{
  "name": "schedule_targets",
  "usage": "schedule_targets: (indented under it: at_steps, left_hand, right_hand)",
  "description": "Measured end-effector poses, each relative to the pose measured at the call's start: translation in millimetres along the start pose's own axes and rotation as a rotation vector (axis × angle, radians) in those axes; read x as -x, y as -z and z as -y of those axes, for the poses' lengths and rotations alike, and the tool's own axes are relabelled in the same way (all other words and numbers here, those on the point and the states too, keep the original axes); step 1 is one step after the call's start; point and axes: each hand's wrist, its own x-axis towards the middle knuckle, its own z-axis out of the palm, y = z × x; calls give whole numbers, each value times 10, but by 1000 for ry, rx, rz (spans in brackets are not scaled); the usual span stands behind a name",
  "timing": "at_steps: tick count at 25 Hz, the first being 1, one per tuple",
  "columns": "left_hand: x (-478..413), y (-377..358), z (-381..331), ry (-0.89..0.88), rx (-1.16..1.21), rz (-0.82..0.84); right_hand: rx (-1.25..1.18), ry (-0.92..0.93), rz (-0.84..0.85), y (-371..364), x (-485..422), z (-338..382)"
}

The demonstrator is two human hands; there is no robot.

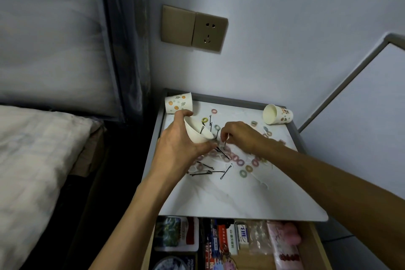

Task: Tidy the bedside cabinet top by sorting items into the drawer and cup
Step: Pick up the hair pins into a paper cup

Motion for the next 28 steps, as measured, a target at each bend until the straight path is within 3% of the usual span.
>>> schedule_targets:
  at_steps: [5,12,15,17,24,28]
  left_hand:
    - [5,10,19,5,1,-6]
    - [17,16,3,4,0,3]
    - [26,38,5,8,17,0]
    - [9,57,19,23,43,0]
    - [-8,76,42,39,59,-3]
    - [-6,77,45,38,60,-2]
  right_hand:
    - [209,122,51,-62,6,-79]
    - [463,134,-21,125,-38,-206]
    - [669,241,59,239,-156,-148]
    - [767,201,117,321,-213,-129]
    - [683,-38,328,431,-234,-166]
    - [305,-31,21,369,-268,-143]
